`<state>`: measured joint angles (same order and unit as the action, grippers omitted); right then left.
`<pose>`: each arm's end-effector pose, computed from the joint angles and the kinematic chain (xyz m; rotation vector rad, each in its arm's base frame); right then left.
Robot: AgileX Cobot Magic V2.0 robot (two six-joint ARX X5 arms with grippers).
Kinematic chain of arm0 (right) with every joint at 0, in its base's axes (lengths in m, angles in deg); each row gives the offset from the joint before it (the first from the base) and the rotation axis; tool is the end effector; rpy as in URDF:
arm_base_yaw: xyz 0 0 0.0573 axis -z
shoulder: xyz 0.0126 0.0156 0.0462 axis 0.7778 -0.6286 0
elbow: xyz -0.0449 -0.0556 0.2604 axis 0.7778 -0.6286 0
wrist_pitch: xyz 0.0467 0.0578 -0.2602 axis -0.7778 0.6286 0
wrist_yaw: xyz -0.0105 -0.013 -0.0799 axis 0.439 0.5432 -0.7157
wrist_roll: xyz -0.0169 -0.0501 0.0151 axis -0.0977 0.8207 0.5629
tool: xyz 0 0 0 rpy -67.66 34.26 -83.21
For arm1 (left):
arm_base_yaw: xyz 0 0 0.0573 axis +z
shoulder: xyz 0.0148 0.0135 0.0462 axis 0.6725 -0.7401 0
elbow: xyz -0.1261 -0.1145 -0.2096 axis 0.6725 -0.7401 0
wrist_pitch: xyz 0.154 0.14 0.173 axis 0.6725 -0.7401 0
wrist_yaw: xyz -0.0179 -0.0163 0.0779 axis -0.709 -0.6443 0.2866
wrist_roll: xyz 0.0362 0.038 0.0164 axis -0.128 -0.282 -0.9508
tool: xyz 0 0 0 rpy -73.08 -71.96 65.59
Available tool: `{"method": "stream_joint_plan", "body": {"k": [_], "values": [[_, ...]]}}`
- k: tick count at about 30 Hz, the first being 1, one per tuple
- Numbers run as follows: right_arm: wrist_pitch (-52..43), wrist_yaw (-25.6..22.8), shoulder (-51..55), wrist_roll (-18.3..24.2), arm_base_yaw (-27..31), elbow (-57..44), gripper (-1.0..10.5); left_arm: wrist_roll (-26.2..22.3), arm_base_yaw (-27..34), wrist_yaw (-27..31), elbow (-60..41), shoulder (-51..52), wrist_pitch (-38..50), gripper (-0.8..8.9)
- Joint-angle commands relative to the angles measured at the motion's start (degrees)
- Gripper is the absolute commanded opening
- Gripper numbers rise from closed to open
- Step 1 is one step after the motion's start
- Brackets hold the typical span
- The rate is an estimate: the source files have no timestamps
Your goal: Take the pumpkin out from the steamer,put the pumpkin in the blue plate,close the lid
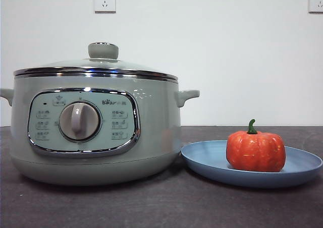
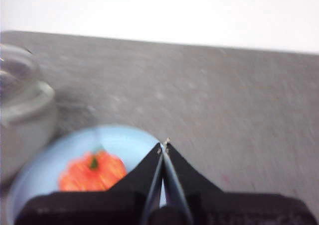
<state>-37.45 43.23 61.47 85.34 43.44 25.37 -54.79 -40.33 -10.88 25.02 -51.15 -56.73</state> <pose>0.1161 0.0193 0.2055 -0.0532 0.1930 0.2584 0.1102 0.0017 0.1521 0.0614 0.1646 -0.0390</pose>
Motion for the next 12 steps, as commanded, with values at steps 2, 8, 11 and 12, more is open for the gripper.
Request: {"method": "stream_joint_plan", "body": {"k": [2, 8, 11, 12], "values": [[-0.6, 0.4, 7.1, -0.7, 1.5, -6.8, 0.0, -0.1, 0.2, -0.3, -0.9, 0.2, 0.0, -0.04], [-0.7, 0.2, 12.5, -0.8, 1.6, -11.5, 0.0, -0.1, 0.2, -0.3, -0.9, 0.2, 0.0, -0.04], [-1.3, 0.2, 13.1, -0.8, 1.6, -12.7, 0.0, -0.1, 0.2, -0.2, -0.9, 0.2, 0.0, -0.04], [-1.2, 0.2, 13.1, -0.4, 1.6, -12.7, 0.0, -0.1, 0.2, -0.2, -0.9, 0.2, 0.0, -0.04]]}}
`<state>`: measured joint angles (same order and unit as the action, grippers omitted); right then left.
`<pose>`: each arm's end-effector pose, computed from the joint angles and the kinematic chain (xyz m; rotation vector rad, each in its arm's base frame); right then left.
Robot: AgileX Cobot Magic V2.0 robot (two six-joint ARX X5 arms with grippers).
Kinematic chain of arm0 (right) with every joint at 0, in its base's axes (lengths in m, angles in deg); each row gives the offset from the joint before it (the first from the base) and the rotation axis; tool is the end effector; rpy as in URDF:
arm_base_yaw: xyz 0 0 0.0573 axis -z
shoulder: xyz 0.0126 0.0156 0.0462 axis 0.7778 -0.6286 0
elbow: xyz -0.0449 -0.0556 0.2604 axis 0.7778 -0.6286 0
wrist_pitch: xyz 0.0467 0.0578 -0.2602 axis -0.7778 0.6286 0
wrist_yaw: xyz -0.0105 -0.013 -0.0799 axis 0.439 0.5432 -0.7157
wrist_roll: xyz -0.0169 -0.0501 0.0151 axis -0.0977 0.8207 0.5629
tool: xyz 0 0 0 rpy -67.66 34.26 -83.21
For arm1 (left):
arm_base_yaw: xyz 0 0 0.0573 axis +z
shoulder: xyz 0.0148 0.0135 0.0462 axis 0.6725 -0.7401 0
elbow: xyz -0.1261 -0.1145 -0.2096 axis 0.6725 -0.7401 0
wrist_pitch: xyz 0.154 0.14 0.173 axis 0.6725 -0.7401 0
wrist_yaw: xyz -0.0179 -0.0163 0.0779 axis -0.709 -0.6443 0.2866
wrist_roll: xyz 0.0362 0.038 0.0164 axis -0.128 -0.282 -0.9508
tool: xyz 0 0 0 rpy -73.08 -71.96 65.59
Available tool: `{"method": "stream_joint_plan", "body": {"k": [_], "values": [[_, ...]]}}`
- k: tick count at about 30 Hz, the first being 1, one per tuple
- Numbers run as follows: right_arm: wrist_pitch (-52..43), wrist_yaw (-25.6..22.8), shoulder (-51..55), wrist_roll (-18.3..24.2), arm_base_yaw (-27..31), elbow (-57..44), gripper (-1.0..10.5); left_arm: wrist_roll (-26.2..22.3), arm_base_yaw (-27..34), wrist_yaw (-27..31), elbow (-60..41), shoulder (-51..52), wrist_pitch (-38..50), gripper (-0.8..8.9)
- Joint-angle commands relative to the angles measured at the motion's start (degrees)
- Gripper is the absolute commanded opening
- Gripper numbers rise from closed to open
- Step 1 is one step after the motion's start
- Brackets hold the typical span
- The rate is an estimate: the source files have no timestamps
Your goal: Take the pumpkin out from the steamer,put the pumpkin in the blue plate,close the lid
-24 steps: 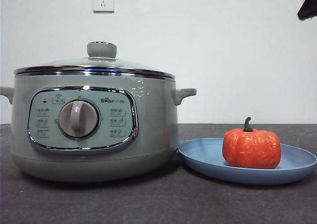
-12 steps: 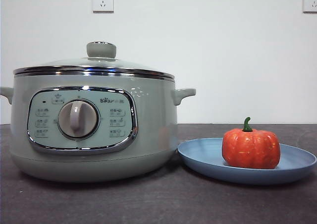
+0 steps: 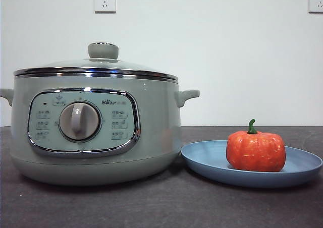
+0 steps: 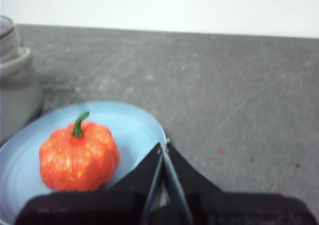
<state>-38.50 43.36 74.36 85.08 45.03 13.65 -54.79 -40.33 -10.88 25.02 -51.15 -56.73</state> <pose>0.1089 0.0153 0.1545 -0.0462 0.1553 0.2319 0.1102 0.0017 0.1521 0.0614 0.1646 -0.0390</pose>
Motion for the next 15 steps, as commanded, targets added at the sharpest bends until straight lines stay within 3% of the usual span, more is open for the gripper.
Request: {"method": "stream_joint_plan", "body": {"k": [1, 4, 8, 15], "values": [[-0.2, 0.0, 0.2, 0.3, 0.0, -1.0, 0.0, -0.1, 0.2, -0.3, -0.9, 0.2, 0.0, -0.04], [-0.2, -0.4, 0.2, 0.3, 0.0, -1.0, 0.0, -0.1, 0.2, -0.2, -0.9, 0.2, 0.0, -0.04], [-0.5, -0.3, 0.2, -3.7, 0.0, -1.0, 0.0, -0.1, 0.2, -0.3, -0.9, 0.2, 0.0, -0.04], [-0.5, -1.4, 0.2, -3.7, 0.0, -1.0, 0.0, -0.1, 0.2, -0.3, -0.9, 0.2, 0.0, -0.04]]}}
